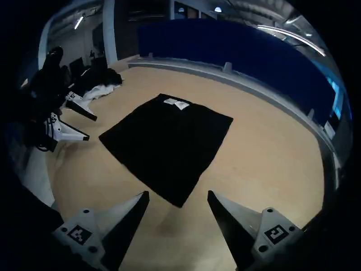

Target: Fold towel

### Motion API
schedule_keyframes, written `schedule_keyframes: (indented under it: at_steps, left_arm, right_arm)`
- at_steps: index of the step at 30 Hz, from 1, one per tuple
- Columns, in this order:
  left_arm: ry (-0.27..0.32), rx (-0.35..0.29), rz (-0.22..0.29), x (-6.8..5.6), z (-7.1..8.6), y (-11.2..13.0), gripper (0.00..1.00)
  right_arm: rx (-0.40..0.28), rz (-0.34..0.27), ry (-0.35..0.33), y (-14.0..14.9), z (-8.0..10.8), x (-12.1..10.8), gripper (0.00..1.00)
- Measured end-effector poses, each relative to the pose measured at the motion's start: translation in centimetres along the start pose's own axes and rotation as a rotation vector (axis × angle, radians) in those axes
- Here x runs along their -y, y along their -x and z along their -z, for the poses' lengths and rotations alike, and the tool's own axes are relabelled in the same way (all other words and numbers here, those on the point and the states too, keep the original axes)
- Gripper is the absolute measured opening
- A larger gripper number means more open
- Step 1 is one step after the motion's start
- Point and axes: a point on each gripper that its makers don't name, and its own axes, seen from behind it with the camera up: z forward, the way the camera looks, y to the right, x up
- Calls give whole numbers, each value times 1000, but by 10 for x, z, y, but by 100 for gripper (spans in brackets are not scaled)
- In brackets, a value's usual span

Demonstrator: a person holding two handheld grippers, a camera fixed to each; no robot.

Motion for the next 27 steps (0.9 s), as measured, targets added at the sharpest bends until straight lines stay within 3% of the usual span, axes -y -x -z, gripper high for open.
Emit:
schedule_keyframes:
  at_steps: [11, 20, 27]
  left_arm:
    - [-11, 34, 51, 5, -23, 20, 96]
    - [-26, 58, 96, 9, -29, 29, 96]
    - [-43, 65, 86, 8, -33, 33, 95]
  right_arm:
    - [35, -39, 1, 26, -29, -6, 100]
    - [51, -54, 2, 37, -41, -6, 100]
    - [68, -56, 17, 46, -44, -7, 99]
